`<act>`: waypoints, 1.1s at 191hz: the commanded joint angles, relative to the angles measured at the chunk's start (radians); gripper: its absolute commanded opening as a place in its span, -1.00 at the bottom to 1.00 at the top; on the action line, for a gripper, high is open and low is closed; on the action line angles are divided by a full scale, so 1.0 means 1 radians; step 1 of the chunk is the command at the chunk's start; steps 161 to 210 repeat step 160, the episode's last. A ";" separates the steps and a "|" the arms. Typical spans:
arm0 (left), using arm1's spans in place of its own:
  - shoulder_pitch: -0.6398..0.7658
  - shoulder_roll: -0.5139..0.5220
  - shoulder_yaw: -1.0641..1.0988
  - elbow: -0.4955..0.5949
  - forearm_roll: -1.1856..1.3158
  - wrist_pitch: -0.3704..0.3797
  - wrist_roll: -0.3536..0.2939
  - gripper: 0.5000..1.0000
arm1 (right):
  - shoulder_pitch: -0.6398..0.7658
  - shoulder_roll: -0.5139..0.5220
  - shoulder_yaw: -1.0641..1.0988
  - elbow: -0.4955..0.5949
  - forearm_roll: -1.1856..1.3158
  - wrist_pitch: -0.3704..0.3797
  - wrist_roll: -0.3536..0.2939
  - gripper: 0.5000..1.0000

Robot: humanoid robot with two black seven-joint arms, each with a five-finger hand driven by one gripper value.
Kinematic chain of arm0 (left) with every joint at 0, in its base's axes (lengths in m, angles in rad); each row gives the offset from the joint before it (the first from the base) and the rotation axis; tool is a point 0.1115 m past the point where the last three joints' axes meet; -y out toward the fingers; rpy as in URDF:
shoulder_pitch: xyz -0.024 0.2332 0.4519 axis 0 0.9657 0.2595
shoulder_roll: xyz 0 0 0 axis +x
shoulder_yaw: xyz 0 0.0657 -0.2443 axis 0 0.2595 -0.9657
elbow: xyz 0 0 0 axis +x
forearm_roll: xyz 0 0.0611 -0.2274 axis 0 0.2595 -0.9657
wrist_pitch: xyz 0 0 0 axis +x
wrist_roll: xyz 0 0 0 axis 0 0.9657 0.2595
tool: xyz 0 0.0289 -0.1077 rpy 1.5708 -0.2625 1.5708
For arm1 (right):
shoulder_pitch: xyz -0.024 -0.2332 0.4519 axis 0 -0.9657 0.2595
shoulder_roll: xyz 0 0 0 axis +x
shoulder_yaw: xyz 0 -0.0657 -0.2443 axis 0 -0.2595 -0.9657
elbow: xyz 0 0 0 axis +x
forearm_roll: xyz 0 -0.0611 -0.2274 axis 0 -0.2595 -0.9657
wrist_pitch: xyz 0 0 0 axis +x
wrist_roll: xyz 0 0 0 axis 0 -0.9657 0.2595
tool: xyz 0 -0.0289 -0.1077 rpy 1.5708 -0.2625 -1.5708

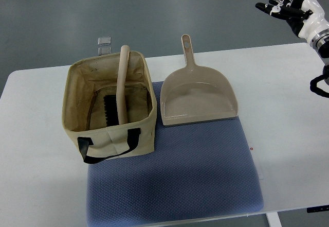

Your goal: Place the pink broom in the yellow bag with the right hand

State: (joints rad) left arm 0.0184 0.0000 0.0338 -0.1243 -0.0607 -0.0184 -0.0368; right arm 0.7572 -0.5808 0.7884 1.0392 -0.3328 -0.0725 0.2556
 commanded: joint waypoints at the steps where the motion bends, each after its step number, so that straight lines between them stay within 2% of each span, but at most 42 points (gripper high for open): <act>1: 0.000 0.000 0.000 0.000 0.001 0.000 0.000 1.00 | -0.056 0.078 0.118 -0.077 -0.003 0.060 -0.033 0.70; 22: 0.000 0.000 0.000 0.000 -0.001 0.000 0.000 1.00 | -0.082 0.117 0.172 -0.149 -0.003 0.120 -0.036 0.70; 49: 0.000 0.000 0.000 0.000 -0.001 0.000 0.000 1.00 | -0.116 0.151 0.172 -0.191 -0.003 0.174 -0.032 0.71; 110: 0.000 0.000 0.000 0.000 -0.001 0.000 0.000 1.00 | -0.170 0.242 0.175 -0.200 -0.002 0.169 -0.022 0.72; 210: 0.000 0.000 0.000 0.000 0.001 0.000 0.000 1.00 | -0.197 0.269 0.175 -0.200 0.000 0.177 -0.022 0.72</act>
